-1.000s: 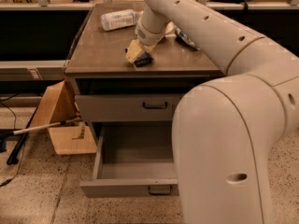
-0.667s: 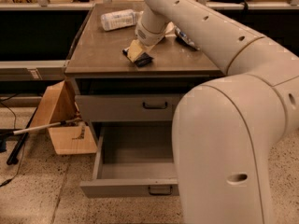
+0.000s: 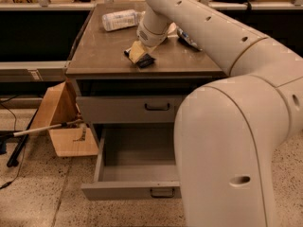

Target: Place rxbar blueberry into middle drawer

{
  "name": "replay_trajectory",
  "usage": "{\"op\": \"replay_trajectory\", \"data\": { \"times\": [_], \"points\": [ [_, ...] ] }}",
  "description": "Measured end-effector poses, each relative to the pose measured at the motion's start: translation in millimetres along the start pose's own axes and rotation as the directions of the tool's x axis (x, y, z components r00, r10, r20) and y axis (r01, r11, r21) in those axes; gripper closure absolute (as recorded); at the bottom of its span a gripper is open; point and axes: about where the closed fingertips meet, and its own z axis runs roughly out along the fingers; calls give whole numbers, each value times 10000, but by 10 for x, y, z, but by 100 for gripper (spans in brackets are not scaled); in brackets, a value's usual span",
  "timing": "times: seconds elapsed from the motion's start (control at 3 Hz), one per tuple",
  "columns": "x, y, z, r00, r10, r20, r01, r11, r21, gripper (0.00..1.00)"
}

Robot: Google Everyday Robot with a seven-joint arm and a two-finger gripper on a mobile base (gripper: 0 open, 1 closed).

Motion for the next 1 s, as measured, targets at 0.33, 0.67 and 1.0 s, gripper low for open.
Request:
{"op": "replay_trajectory", "data": {
  "times": [0.33,0.67,1.0],
  "points": [
    [-42,-11,-74,10000,0,0,0,10000,0,100],
    [-93,-32,-141,10000,-1,1,1,10000,1,100],
    [-100,-35,-148,10000,-1,1,1,10000,1,100]
  ]
}}
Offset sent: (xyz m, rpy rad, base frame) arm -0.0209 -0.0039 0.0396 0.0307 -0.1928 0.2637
